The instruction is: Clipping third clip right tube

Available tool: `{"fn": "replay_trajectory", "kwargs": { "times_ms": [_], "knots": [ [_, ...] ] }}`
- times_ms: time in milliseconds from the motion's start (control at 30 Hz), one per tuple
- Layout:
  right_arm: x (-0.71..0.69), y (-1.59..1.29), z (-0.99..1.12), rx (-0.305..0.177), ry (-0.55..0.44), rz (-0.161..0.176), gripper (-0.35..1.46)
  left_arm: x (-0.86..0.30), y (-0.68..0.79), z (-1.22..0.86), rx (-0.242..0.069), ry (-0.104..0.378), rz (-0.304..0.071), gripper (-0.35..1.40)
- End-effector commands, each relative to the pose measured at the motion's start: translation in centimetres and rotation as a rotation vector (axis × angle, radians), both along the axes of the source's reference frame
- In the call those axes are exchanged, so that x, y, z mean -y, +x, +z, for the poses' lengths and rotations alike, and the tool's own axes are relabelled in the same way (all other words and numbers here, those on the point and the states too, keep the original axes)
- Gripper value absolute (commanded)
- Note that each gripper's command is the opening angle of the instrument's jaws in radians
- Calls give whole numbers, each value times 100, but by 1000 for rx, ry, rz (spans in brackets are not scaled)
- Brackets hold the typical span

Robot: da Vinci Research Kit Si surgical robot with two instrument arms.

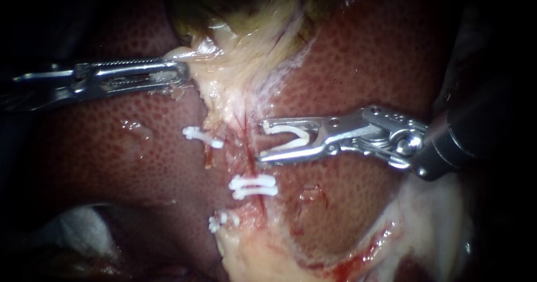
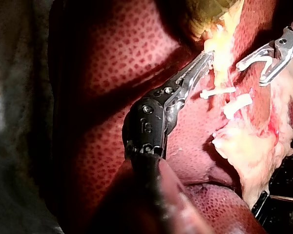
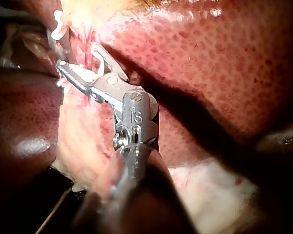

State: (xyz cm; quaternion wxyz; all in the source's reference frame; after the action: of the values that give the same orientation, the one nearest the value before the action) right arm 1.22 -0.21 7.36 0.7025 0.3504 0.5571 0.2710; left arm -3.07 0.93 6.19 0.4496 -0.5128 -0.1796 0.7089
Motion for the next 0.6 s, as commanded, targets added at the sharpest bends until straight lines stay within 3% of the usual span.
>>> {"fn": "replay_trajectory", "kwargs": {
  "times_ms": [33, 300, 600],
  "knots": [
    [1, 0, 3, -2, -2, 2, 50, 0, 0, -1, -1, 0, -1, -35],
    [12, 13, 28, 48, -24, -24, 50, 0, 0, -1, -1, 0, -1, -35],
    [22, 42, 42, 33, -25, -51, 50, 0, -1, -1, -1, 0, -1, -35]
  ]
}}
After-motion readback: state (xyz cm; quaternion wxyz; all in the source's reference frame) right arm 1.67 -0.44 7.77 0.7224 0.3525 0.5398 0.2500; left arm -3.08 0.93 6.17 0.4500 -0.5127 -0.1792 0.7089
